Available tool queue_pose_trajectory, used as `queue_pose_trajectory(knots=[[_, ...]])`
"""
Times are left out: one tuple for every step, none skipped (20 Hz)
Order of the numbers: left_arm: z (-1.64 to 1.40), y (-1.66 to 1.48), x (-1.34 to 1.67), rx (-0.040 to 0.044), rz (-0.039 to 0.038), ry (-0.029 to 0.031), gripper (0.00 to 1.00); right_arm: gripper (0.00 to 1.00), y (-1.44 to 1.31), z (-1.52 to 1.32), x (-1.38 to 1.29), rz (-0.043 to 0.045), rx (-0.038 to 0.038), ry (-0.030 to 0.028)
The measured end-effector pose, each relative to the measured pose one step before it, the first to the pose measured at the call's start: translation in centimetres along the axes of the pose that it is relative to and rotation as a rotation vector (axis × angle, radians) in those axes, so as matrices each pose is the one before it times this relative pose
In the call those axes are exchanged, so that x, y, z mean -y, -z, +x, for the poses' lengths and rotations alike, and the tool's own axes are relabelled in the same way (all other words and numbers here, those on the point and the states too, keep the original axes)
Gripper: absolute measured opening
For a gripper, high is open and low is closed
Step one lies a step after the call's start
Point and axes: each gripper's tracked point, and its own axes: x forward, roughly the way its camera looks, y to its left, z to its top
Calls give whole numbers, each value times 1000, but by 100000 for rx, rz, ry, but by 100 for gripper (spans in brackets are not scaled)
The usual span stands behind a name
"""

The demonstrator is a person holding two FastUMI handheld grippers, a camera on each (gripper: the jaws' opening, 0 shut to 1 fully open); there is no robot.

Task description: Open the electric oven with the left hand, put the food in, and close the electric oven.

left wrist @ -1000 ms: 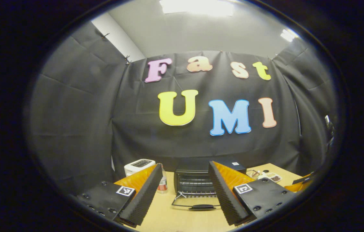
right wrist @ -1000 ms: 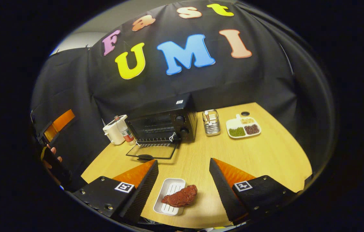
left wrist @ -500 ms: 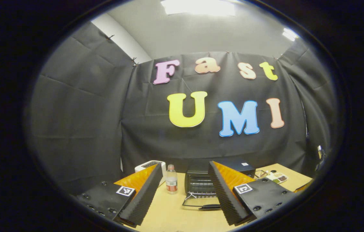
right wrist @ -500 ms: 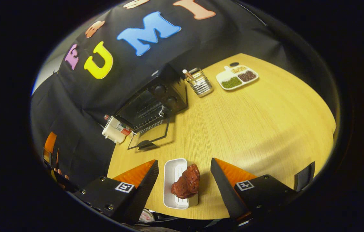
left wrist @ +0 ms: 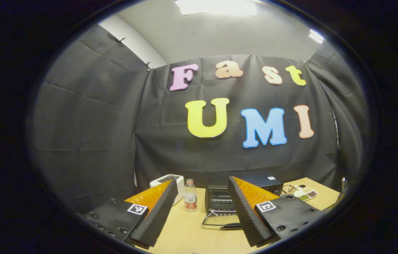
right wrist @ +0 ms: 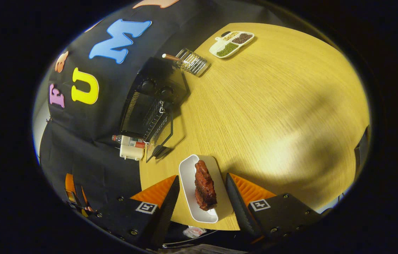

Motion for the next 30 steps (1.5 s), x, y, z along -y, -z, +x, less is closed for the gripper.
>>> queue_pose_trajectory(knots=[[120, 45, -22, 67, 204, -88, 100, 59, -278, 55, 388, 92, 1354, 1726], [34, -91, -49, 204, 165, -165, 100, 37, 174, -77, -455, 223, -1969, -1890], [122, 20, -56, 137, -20, -53, 100, 37, 340, -154, -159, -237, -775, -234], [145, 16, 49, -42, -60, 166, 100, 38, 138, 21, 391, -2741, -614, 963], [132, 128, -65, 141, 92, -124, 100, 37, -678, 446, -63, -2, 3743, 517], [81, -24, -77, 50, -112, -147, 100, 18, -106, -86, -478, -533, -660, -877], [37, 43, -67, -48, -511, -42, 100, 11, 35, -251, -295, -1300, 61, 385], [135, 57, 104, -214, -629, 212, 100, 10, -23, -101, -216, -2340, 224, 27], [221, 135, 43, 33, -381, 163, 100, 10, 14, -129, -173, -1964, 694, 529], [116, -37, -97, 180, -50, -59, 100, 10, -233, -207, -239, -1347, 571, 689], [248, 115, -83, 173, -104, 55, 100, 10, -368, -167, -504, -373, 967, 83], [141, 10, 8, 35, -178, 244, 100, 10, -437, -164, -583, 254, 999, -544], [98, 200, 47, -150, -123, 338, 100, 10, -396, -224, -711, 270, 1109, -789], [198, 83, -96, -221, -45, 180, 100, 10, -502, -124, -685, -230, 1182, -935], [354, 292, 51, -312, -249, 321, 100, 10, -490, -102, -570, -715, 1284, -248], [211, 145, -58, -442, -455, 175, 100, 9, -597, -83, -714, -463, 1416, -749], [193, 297, -117, -440, -608, 172, 100, 10, -471, 161, -910, 247, 1199, -1374], [248, 264, -174, -439, -433, 71, 100, 10, -669, 14, -1017, 893, 1814, -1623], [276, 288, -215, -489, -287, -3, 100, 10, -495, 270, -838, 683, 1552, -1293], [269, 209, -263, -401, -192, 97, 100, 10, -658, 388, -799, 446, 1626, -989], [347, 213, -246, -294, -36, -12, 100, 10, -373, 419, -843, 104, 1721, -1110], [323, 36, -308, -149, 22, -69, 100, 10, -415, 629, -761, 74, 1216, -1000], [363, 47, -443, -89, 9, -184, 95, 10, -234, 423, -783, 144, 1159, -1191], [305, 33, -486, 15, -74, -257, 91, 10, -356, 590, -718, 552, 1462, -974], [311, 16, -381, -64, -121, -287, 91, 10, -196, 722, -631, 652, 1496, -1151], [321, -51, -531, -73, -132, -400, 91, 10, -172, 763, -590, 769, 946, -862], [288, 219, -475, -210, -182, -342, 91, 10, 22, 792, -590, 1023, 951, -905], [207, -30, -496, -249, -129, -270, 91, 10, -30, 852, -633, 899, 782, -1057], [343, 247, -374, -225, 156, -223, 91, 10, 31, 895, -552, 698, 934, -981], [253, 42, -494, -160, 378, -242, 91, 10, -7, 820, -468, 332, 984, -909]])
